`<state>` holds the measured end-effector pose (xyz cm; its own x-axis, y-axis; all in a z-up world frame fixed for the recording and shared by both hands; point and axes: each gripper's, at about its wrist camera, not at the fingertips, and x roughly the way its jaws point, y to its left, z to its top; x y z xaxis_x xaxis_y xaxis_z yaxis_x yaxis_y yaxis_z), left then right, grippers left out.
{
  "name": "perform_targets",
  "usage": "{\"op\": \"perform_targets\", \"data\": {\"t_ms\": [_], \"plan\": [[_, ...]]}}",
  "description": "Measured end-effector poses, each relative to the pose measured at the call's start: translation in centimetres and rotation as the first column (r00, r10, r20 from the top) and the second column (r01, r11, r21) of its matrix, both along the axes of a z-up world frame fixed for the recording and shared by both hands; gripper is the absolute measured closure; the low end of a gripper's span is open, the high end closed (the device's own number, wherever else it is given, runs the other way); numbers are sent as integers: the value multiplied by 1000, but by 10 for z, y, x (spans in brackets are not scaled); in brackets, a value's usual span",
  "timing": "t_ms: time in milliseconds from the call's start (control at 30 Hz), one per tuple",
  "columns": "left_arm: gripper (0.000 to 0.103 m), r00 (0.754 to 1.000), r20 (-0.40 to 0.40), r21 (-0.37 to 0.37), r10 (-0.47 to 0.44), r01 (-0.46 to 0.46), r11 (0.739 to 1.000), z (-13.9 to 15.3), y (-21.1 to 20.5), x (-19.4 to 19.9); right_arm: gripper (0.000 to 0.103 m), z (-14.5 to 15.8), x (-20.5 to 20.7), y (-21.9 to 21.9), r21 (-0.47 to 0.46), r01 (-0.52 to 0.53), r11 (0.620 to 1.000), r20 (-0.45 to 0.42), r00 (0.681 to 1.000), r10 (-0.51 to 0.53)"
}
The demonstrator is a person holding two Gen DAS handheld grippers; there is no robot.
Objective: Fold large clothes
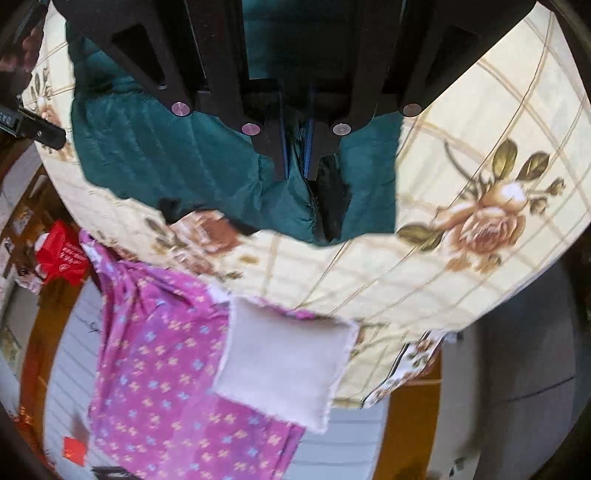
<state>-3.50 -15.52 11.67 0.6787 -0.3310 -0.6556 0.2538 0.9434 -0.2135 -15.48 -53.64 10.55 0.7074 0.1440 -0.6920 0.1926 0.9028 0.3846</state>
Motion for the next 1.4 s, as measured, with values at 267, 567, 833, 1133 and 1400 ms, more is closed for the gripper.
{"op": "perform_targets", "data": {"t_ms": [267, 567, 833, 1133, 1400], "plan": [[103, 995, -103, 17, 8, -7, 1000, -40, 8, 1, 25, -52, 54, 35, -134, -84, 987, -127, 990, 67], [81, 996, -36, -93, 86, -89, 992, 2, 31, -7, 25, -15, 27, 38, -165, -57, 985, -32, 998, 53], [77, 998, -31, 62, 51, -49, 997, -18, -11, 10, 25, -9, 56, 78, -206, -120, 971, -27, 993, 117], [77, 993, -113, 136, 26, -10, 991, -57, -23, 22, 22, -58, 83, 106, -300, -125, 946, -91, 991, 102], [77, 992, -119, 146, 30, -12, 989, -59, -25, 22, 21, -32, 49, 100, -262, -119, 958, -62, 992, 106]]}}
